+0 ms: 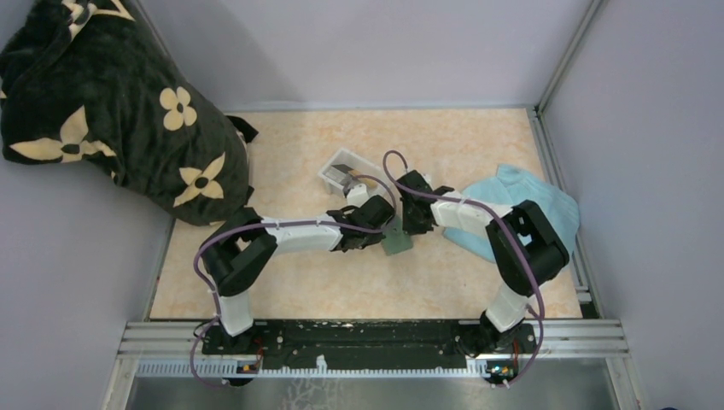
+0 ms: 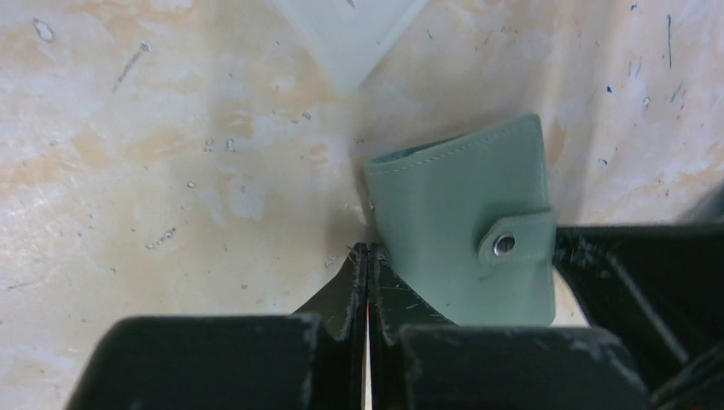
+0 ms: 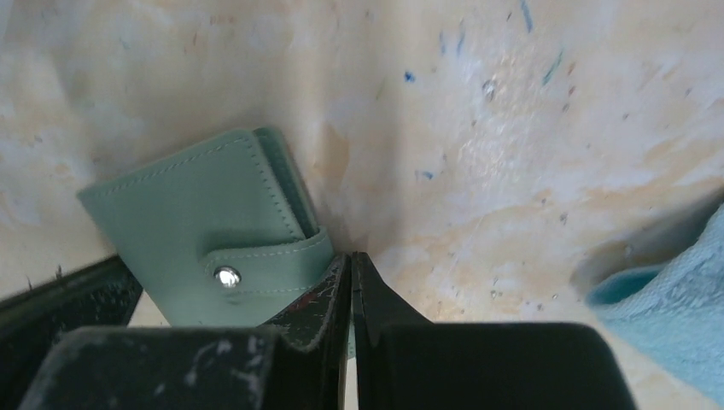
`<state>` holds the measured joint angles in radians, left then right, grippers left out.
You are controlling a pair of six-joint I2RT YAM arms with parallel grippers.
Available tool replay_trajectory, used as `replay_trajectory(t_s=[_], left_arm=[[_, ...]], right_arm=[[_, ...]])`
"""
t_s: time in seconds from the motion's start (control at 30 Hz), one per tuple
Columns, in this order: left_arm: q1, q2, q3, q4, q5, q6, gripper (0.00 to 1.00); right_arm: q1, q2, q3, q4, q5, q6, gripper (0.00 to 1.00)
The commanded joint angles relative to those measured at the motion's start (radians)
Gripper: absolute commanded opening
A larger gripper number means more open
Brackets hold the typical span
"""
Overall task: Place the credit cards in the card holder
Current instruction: Adjust the card holder at the center of the board.
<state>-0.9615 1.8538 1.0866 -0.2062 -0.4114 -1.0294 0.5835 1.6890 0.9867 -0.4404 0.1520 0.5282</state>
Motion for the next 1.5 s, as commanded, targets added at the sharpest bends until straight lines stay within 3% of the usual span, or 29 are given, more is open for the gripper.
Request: replay_trajectory(t_s=[0.0,0.67,0.97,1.47], left_arm=[[0.018,0.054,-0.010,-0.098,-0.013,0.059,0.00],[0.021,-0.090,-0.131,-0.108,-0.039,0.031,0.00],[0.019,-0.167,-0.163,-0.117,-0.055,0.012,0.00],[0.013,-0.292,-0.177,0.027,0.013,0.068,0.00]], right_arm=[[0.050,-0.071,-0.043,-0.038,-0.001,0.065,0.04],[0.116,-0.200,-0.058,-0.116,0.119,0.134,0.09],[0.116,-0.246,-0.032,-0.097,0.095,0.100,0.12],[0.128,-0.135,0.061,-0.021,0.022,0.066,0.12]])
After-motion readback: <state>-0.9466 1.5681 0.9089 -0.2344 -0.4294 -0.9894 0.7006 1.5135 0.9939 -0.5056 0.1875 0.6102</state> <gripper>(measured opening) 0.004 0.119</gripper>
